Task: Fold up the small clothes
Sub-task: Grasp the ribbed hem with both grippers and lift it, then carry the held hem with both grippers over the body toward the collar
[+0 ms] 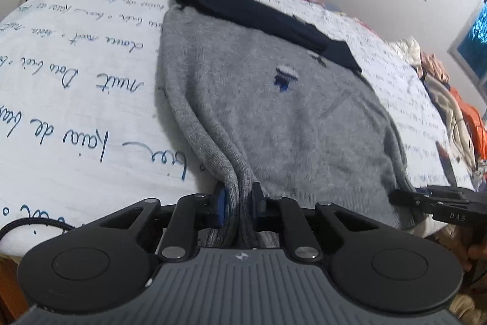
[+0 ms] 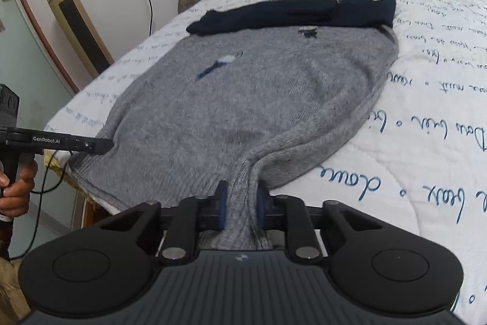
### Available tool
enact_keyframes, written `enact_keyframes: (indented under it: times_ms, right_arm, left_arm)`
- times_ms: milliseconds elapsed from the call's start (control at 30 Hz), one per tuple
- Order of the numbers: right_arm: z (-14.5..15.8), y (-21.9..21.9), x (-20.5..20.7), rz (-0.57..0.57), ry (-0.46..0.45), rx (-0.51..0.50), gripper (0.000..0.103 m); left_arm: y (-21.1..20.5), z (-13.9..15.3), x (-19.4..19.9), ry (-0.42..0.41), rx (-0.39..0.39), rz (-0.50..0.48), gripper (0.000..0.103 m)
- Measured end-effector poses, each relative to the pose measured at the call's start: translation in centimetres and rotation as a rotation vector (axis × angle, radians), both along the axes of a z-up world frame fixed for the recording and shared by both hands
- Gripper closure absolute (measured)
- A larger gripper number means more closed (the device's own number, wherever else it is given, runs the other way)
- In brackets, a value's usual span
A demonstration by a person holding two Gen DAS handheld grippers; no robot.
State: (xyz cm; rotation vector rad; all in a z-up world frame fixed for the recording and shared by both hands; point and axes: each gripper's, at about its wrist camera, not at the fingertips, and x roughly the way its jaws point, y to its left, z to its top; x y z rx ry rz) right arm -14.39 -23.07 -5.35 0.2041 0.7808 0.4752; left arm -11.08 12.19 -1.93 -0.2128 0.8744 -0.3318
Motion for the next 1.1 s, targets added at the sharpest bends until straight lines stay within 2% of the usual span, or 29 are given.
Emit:
enact_keyframes:
  times_ms: [200,367,567,833,1100]
  right_arm:
    - [2.1,-0.3,1.0,-0.015,-0.079,0.026,0.088]
    - [4.1,0.6,2.6,-0.043,-0.173,-0.009,0.088]
    - [5.5,1.1,4.7,-0.07,-0.238,-0.019,0.088]
    - [6.7,0.7,7.1,-0.117,-0.278,-0.039,0.088]
    - [7.4,-0.4,9.3,-0.193,-0.306,0.013,0.088]
  left_arm:
    - [-3.2,2.7,-0.4,-0.118,0.109,0.004,0.089]
    - [-5.7,5.0,1.0,-0.218,0.198,0.009,0.089]
    - [-7.4,6.6,3.4,-0.257,0.256,0.02,0.089]
    - [-7.9,7.7,6.2,-0.28,0.277,0.052,0.088]
    - [-7.8,8.5,9.0,-0.289,0.302,0.087,0.088]
